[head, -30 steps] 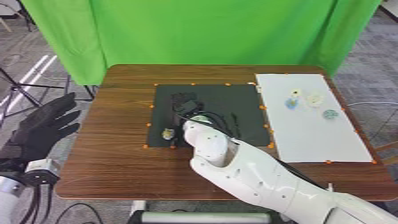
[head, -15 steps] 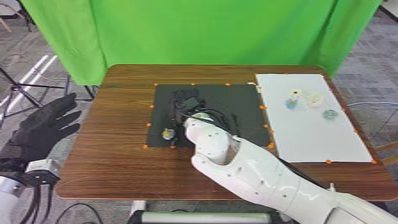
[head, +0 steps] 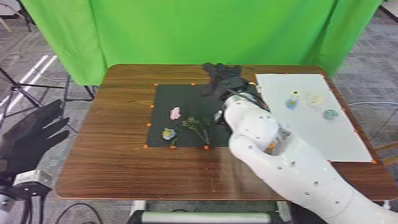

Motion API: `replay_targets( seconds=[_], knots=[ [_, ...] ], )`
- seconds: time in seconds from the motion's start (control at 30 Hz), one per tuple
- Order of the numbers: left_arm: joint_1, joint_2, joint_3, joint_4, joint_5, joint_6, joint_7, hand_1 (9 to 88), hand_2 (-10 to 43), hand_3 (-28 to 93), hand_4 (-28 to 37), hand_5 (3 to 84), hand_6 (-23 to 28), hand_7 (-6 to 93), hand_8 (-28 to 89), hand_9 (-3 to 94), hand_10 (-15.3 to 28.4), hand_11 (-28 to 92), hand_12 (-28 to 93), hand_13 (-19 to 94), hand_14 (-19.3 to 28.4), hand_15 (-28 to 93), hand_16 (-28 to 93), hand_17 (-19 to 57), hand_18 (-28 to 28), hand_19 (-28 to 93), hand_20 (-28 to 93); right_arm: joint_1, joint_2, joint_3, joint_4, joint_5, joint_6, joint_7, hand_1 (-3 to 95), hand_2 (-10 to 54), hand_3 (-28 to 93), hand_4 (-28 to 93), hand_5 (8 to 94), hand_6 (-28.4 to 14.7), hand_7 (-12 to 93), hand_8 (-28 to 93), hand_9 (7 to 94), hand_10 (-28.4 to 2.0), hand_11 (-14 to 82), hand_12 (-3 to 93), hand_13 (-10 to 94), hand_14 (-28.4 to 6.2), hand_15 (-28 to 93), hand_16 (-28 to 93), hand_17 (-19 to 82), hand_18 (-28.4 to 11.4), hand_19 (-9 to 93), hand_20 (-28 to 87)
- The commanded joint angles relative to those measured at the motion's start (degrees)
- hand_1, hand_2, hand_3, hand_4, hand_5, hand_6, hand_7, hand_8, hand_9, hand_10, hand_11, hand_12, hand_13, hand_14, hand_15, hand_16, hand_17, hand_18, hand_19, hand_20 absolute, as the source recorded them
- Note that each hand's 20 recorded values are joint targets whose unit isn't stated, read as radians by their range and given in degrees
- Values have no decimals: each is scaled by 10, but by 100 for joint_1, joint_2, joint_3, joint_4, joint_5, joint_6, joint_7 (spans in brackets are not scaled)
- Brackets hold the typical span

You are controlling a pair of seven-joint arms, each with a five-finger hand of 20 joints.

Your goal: Arrange flowers

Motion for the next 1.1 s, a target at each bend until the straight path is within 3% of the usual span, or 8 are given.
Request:
replay_targets(
  seconds=[0.03, 0.3, 0.43, 0.8, 0.87, 0.97, 1.07, 1.1],
  knots=[
    [203, -52, -106, -55, -2, 45, 85, 228, -59, 689, -283, 239, 15, 186, -93, 187, 90, 100, 197, 144, 122, 135, 76, -118, 188, 353, 102, -1287, 1993, 1449, 81, -159, 105, 795, 268, -95, 868, -276, 279, -50, 169, -91, 304, -178, 117, 241, 309, -152, 236, 231, 25, -219, 563, 328],
    [200, -87, -97, -51, 15, 29, 61, 228, -60, 689, -283, 240, 15, 186, -94, 188, 91, 103, 196, 145, 122, 137, 73, -116, 188, 354, 102, -2279, 2362, 2449, 94, -72, 11, 1173, 273, -95, 866, -274, 270, -70, 144, -81, 281, -179, 74, 225, 277, -167, 117, 221, 19, -212, 486, 232],
    [208, -93, -116, -61, 51, 50, 9, 227, -60, 690, -282, 239, 15, 185, -94, 188, 90, 103, 195, 144, 122, 136, 73, -117, 188, 354, 102, -2558, 2254, 2734, 238, 5, -36, 865, 266, -95, 860, -279, 265, -76, 138, -75, 281, -179, 65, 219, 292, -167, 102, 226, 18, -212, 480, 216],
    [187, -57, -115, -39, 8, 12, -27, 228, -59, 688, -283, 243, 17, 183, -94, 190, 92, 103, 193, 145, 123, 136, 73, -118, 189, 354, 101, -2213, 2352, 2104, 1118, 49, 526, 173, 265, -95, 863, -283, 281, -74, 179, -85, 358, -147, 107, 204, 456, -88, 199, 227, 76, -195, 587, 286],
    [183, -55, -117, -32, -1, -1, -16, 228, -58, 687, -283, 243, 17, 183, -93, 190, 92, 103, 192, 145, 123, 136, 73, -119, 189, 354, 102, -2177, 2368, 2017, 1169, 28, 847, 160, 288, -95, 865, -282, 298, -37, 226, -117, 414, -127, 135, 185, 508, -72, 241, 209, 100, -193, 615, 313],
    [211, -81, -136, -58, 10, 12, -19, 227, -55, 687, -283, 246, 17, 184, -93, 191, 93, 104, 193, 146, 123, 137, 73, -119, 189, 355, 102, -2159, 2369, 1909, 1257, -338, 1261, 81, 363, -95, 852, -282, 444, 13, 316, -171, 587, -84, 220, 196, 658, -24, 328, 258, 153, -184, 676, 370],
    [246, -108, -149, -77, 9, 12, -21, 226, -54, 688, -283, 246, 18, 183, -93, 192, 92, 105, 192, 146, 123, 137, 73, -119, 189, 356, 102, -2198, 2369, 1920, 1159, -229, 1357, 2, 488, -90, 802, -282, 621, 33, 478, -34, 809, -52, 131, 411, 787, 13, 363, 385, 223, -171, 727, 429],
    [254, -111, -158, -80, 6, 9, -13, 226, -54, 689, -283, 247, 18, 183, -93, 191, 92, 104, 191, 146, 123, 137, 73, -119, 189, 356, 102, -2225, 2338, 1971, 1150, -313, 1307, -82, 500, -91, 803, -282, 645, 36, 484, -20, 833, -50, 130, 434, 803, 15, 378, 389, 233, -170, 735, 437]
  ],
)
